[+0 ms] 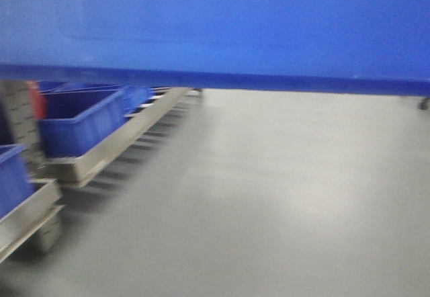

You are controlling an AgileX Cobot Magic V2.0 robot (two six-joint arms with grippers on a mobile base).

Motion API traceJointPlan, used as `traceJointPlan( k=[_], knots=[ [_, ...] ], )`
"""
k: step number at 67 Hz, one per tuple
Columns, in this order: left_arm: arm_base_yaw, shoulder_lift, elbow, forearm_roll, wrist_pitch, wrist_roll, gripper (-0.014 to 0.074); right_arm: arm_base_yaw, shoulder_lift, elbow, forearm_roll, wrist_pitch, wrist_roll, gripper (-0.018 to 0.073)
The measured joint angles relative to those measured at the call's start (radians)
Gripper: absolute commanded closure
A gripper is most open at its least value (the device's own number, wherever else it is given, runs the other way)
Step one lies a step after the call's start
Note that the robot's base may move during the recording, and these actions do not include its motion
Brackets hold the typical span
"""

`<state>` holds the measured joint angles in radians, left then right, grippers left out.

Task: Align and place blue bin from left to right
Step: 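Hold the blue bin with both grippers while backing away from the rack, then hold the blue bin with both grippers while turning across the floor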

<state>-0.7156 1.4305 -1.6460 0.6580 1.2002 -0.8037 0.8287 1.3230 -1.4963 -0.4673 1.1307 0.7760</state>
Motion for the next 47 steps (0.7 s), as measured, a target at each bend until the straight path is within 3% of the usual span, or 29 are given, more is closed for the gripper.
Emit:
traceJointPlan(
  k=[47],
  knots=[
    [-0.002,0.0,0.0,0.0,-0.002,0.0,0.0707,0.0,0.0,0.0,0.0,0.003,0.0,0.0639]
  ],
)
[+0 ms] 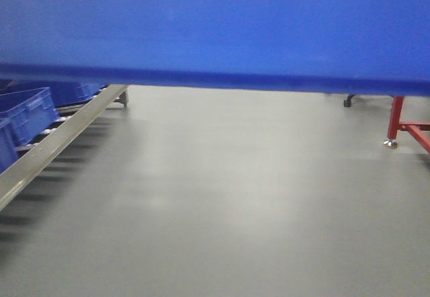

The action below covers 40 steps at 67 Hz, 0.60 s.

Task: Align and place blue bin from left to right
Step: 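Hold the blue bin with both grippers while turning across the floor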

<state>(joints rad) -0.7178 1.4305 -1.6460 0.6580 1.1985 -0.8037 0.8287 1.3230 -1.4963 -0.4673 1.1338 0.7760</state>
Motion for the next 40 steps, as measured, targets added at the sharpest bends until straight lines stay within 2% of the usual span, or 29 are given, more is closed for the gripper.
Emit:
traceJointPlan(
  k=[40],
  knots=[
    [0.0,0.0,0.0,0.0,0.0,0.0,0.0707,0.0,0.0,0.0,0.0,0.0,0.0,0.0639]
  ],
)
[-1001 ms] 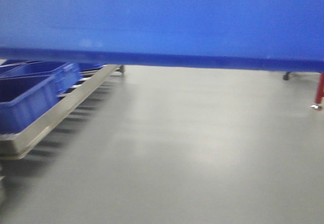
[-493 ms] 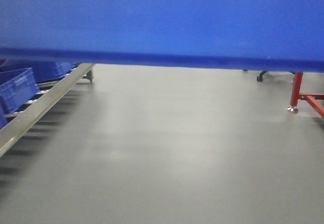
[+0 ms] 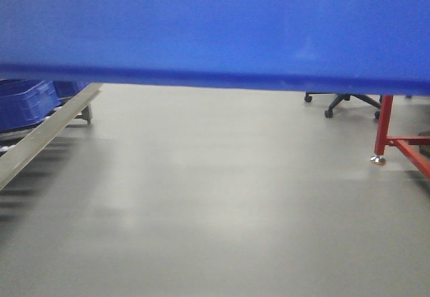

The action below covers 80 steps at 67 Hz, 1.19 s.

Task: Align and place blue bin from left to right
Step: 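Hold the blue bin with both grippers while turning across the floor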

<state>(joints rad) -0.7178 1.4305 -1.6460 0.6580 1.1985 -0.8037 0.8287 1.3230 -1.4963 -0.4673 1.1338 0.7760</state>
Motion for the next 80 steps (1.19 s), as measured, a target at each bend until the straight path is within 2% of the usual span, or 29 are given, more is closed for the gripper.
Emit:
traceJointPlan(
  k=[80],
  knots=[
    [0.0,0.0,0.0,0.008,-0.002,0.0,0.0707,0.0,0.0,0.0,0.0,-0.002,0.0,0.0639]
  ],
)
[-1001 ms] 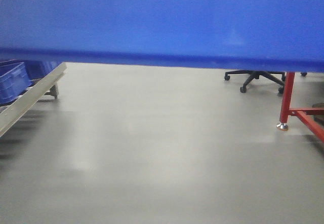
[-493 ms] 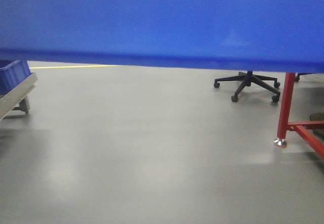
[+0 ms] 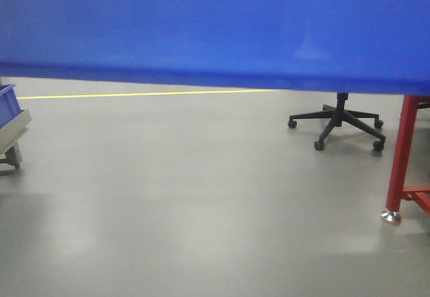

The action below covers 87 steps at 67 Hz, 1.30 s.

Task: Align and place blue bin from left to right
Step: 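Hold the blue bin with both grippers while turning across the floor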

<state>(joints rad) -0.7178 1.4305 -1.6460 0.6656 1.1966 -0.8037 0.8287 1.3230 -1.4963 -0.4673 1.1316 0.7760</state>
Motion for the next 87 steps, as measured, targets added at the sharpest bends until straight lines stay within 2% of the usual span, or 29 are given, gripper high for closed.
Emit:
traceJointPlan(
  k=[37,87],
  knots=[
    [0.0,0.0,0.0,0.05,-0.03,0.002,0.0707,0.0,0.0,0.0,0.0,-0.019,0.002,0.0639],
    [0.0,0.0,0.0,0.058,-0.04,0.005,0.0707,0.0,0.0,0.0,-0.004,-0.021,0.002,0.0639]
  ],
)
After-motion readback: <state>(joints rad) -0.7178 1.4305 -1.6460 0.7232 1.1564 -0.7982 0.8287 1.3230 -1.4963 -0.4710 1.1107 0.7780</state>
